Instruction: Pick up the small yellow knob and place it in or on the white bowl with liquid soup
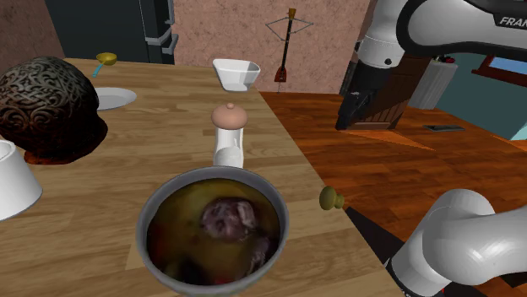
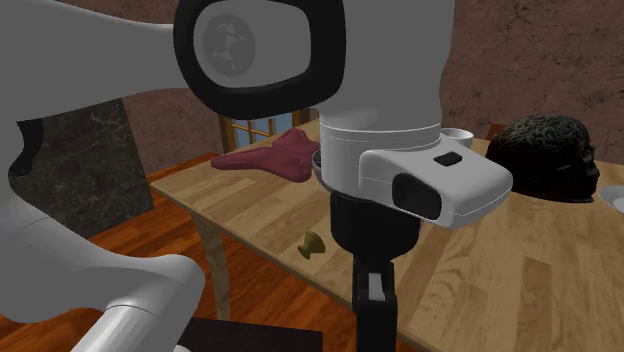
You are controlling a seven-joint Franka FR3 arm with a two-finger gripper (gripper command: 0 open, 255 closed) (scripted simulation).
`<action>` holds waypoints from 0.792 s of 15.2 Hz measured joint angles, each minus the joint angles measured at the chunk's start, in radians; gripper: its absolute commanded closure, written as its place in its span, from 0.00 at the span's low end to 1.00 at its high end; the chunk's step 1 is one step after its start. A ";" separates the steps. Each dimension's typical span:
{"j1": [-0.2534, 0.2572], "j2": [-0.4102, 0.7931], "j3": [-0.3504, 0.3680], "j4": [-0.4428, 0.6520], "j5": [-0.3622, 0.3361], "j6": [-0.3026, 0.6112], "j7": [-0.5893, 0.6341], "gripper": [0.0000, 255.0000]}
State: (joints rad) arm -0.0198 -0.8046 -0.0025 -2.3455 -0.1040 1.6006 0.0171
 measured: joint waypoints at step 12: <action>0.052 -0.101 0.194 -0.106 0.210 -0.063 0.290 0.00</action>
State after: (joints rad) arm 0.0322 -0.9055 0.1918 -2.4513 0.1064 1.5371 0.3069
